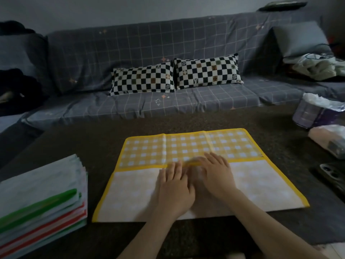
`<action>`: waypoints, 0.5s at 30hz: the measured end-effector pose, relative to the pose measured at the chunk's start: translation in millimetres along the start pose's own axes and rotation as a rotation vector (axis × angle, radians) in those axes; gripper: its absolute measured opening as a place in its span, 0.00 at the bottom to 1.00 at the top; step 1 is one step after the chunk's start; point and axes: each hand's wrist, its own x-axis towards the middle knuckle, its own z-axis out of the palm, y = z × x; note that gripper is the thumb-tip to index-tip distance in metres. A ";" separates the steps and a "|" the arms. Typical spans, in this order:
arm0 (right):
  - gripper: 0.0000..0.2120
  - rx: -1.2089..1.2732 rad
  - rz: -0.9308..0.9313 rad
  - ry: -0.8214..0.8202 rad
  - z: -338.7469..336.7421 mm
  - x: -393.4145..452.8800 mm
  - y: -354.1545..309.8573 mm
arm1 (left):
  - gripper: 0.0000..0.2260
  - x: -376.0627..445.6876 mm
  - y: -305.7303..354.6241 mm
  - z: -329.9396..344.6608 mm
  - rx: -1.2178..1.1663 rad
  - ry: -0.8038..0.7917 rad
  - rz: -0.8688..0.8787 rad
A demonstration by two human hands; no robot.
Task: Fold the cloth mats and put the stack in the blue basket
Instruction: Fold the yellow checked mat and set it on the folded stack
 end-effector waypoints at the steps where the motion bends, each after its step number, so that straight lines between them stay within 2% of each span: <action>1: 0.22 0.009 -0.004 -0.056 1.3 -5.5 -0.4 | 0.25 -0.3 0.2 0.2 0.005 0.009 -0.002; 4: 0.24 -0.044 -0.004 -0.207 2.0 -19.5 12.7 | 0.25 -0.4 0.8 1.2 -0.031 0.009 -0.016; 6: 0.25 -0.080 0.044 -0.240 -4.8 -24.4 31.7 | 0.25 0.0 0.7 0.3 -0.008 -0.008 -0.024; 11: 0.27 -0.143 0.241 -0.258 -27.0 -39.0 89.8 | 0.25 -1.4 2.4 -3.0 0.013 -0.038 -0.018; 15: 0.27 -0.156 0.294 -0.210 -34.7 -44.7 114.0 | 0.25 -1.2 2.8 -2.4 0.039 -0.028 -0.026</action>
